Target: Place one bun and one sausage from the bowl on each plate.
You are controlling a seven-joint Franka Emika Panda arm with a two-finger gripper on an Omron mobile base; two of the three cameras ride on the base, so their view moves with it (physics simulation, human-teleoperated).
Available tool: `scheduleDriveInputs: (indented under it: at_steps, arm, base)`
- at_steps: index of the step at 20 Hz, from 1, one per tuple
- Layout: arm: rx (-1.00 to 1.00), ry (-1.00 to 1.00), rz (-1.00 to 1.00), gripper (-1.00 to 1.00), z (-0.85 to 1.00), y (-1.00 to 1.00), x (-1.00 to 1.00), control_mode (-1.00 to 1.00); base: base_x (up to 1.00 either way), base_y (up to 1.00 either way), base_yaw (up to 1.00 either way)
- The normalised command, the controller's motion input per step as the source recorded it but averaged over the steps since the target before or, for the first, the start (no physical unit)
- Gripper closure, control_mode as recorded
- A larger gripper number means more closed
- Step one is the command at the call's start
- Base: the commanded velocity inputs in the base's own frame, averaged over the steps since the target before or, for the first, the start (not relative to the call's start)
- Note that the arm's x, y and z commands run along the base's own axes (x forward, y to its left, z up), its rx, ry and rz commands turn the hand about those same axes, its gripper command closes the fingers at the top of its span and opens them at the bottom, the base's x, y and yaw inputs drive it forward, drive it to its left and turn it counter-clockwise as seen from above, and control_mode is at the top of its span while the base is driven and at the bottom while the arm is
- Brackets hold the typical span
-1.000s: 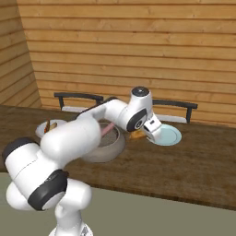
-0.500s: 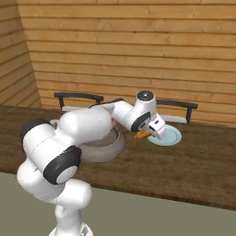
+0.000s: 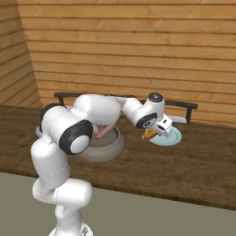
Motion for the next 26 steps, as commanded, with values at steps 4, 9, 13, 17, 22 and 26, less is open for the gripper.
scheduleDriveInputs:
  at_steps: [4,9,13,17,22,26]
  arm:
    - [0.0,0.06,0.01,1.0,-0.17,-0.09,0.26,-1.0]
    - [-0.01,0.14,0.0,1.0,-0.42,0.0,0.32,-1.0]
    - [0.02,0.02,0.02,1.0,-0.08,-0.23,0.48,-1.0]
    - [0.04,0.0,0.03,1.0,-0.08,-0.35,0.51,-1.0]
    - [0.0,0.01,0.03,-1.0,-0.36,-0.09,0.19,-1.0]
    - [0.0,-0.07,0.0,-1.0,-0.04,0.0,-0.24,-1.0]
  base:
    - [0.0,0.0,0.0]
    - [0.0,0.0,0.0]
    - [0.0,0.0,0.0]
    - [0.0,0.0,0.0]
    - [0.0,0.0,0.0]
    - [0.0,0.0,0.0]
